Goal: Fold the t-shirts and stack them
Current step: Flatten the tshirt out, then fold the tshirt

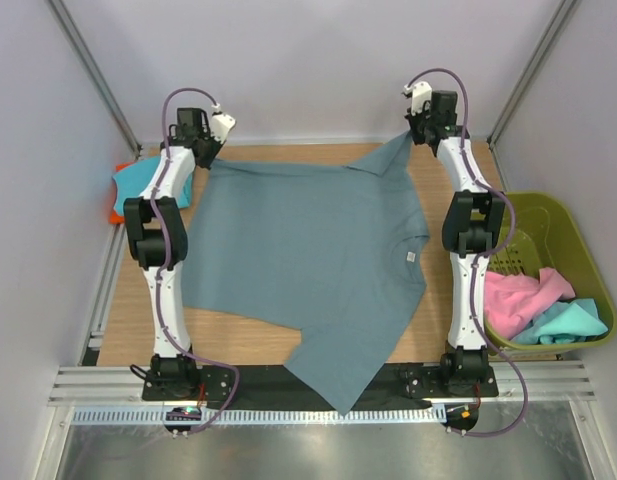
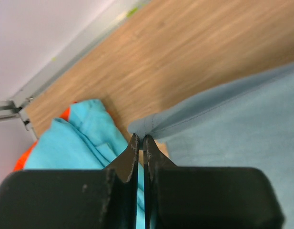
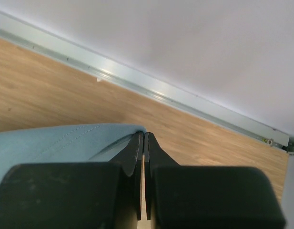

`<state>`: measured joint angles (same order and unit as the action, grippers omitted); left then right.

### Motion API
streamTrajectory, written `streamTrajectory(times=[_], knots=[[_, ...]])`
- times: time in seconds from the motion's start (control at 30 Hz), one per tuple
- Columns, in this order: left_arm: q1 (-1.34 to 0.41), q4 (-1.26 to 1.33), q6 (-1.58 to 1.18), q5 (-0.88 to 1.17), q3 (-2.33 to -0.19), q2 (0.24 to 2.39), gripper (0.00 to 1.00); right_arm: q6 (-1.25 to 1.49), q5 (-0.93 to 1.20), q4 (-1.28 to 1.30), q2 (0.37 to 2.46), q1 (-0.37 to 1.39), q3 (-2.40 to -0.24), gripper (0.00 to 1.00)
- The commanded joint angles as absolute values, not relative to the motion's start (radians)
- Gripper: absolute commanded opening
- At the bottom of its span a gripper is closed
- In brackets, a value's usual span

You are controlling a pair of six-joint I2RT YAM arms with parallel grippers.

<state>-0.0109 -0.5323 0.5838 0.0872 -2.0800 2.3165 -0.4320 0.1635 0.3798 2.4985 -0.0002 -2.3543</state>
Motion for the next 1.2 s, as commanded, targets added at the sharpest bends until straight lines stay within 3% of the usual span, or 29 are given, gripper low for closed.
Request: streamTrajectory(times=[0.0, 0.57, 0.8, 1.17], knots=[[-0.005, -0.454, 0.554, 0.009, -2.147, 2.358, 0.00, -0.370, 0.101, 0.236, 2.522, 0.027, -2.424, 0.01], [0.028, -0.422, 0.509, -0.095, -2.128, 2.315, 0.00, -0.348, 0.058, 0.077, 2.619, 0.129, -2.574, 0.01], [0.029, -0.498, 0.529, -0.084, -2.171, 2.303, 0.00, -0.365, 0.069, 0.166, 2.481, 0.098, -2.436, 0.01], [0.055, -0.528, 0.549, -0.068, -2.054, 2.174, 0.00, -0.357, 0.147, 0.262, 2.205, 0.058, -2.163, 0.01]])
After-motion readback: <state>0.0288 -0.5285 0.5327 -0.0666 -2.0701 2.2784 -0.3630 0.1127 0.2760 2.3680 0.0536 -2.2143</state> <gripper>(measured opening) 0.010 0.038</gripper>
